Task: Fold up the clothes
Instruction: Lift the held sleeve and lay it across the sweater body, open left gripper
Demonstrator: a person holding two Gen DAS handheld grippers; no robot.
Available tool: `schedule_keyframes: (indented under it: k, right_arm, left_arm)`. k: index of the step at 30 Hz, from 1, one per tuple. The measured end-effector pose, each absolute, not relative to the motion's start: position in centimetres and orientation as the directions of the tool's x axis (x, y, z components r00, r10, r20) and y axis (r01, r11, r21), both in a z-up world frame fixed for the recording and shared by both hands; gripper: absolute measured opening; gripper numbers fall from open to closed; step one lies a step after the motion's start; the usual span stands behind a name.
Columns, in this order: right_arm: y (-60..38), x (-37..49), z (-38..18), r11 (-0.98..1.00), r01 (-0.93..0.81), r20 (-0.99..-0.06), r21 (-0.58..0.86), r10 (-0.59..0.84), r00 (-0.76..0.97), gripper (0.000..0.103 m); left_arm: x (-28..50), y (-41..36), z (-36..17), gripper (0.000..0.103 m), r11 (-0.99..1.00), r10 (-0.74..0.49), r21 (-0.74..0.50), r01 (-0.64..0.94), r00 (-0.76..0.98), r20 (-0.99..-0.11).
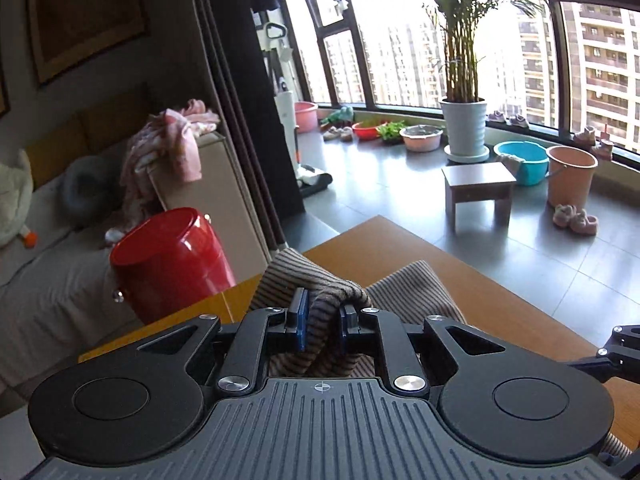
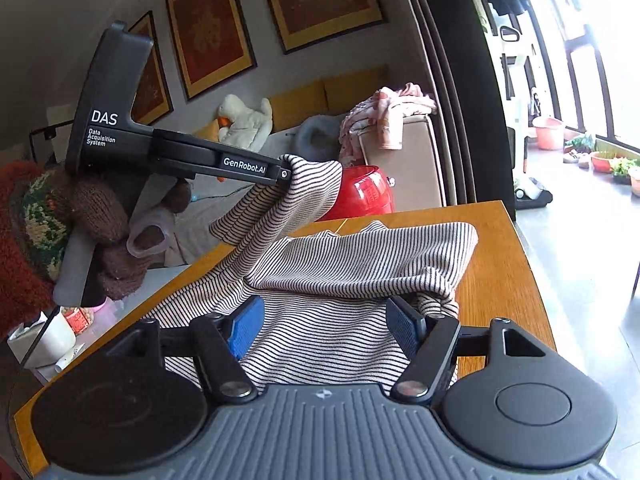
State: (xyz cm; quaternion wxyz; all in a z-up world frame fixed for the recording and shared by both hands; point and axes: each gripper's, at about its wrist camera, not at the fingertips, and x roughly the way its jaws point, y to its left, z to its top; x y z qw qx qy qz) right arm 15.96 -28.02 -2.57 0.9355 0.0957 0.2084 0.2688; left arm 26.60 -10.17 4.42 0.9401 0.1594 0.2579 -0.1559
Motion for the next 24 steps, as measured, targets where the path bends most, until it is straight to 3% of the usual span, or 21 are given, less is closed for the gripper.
schedule_keyframes:
  k: [4, 8, 17, 24]
  right_arm:
    - [-28.7, 16.5, -3.3, 0.824, -0.453, -0.323, 0.34, 0.555, 0.767, 0.071]
    - [-29.1, 16.4, -3.6, 0.813, -0.462, -0.312, 0.354, 0.568, 0.761, 0.076]
    - [-29.1, 16.6, -3.8, 0.807, -0.453, -0.327, 0.378, 0.574, 0.751, 0.086]
    - [-29.5, 17.0, -4.0, 0.808, -0.425, -0.338, 0.407, 0.566, 0.752, 0.087]
  left_arm:
    - [27.0, -11.3, 3.5, 0.022, 0.893, -0.222, 0.208, 0.4, 0.791, -0.57]
    - [26.8, -11.9, 2.3, 0.041, 0.882, -0.218, 0.215, 0.419, 0.768, -0.602]
    - [26.1, -11.8, 1.3, 0.062, 0.877, -0.219, 0.211, 0.431, 0.75, -0.624]
    - [25.2, -9.5, 0.9, 0.087, 0.905, -0.211, 0.168, 0.39, 0.758, -0.618]
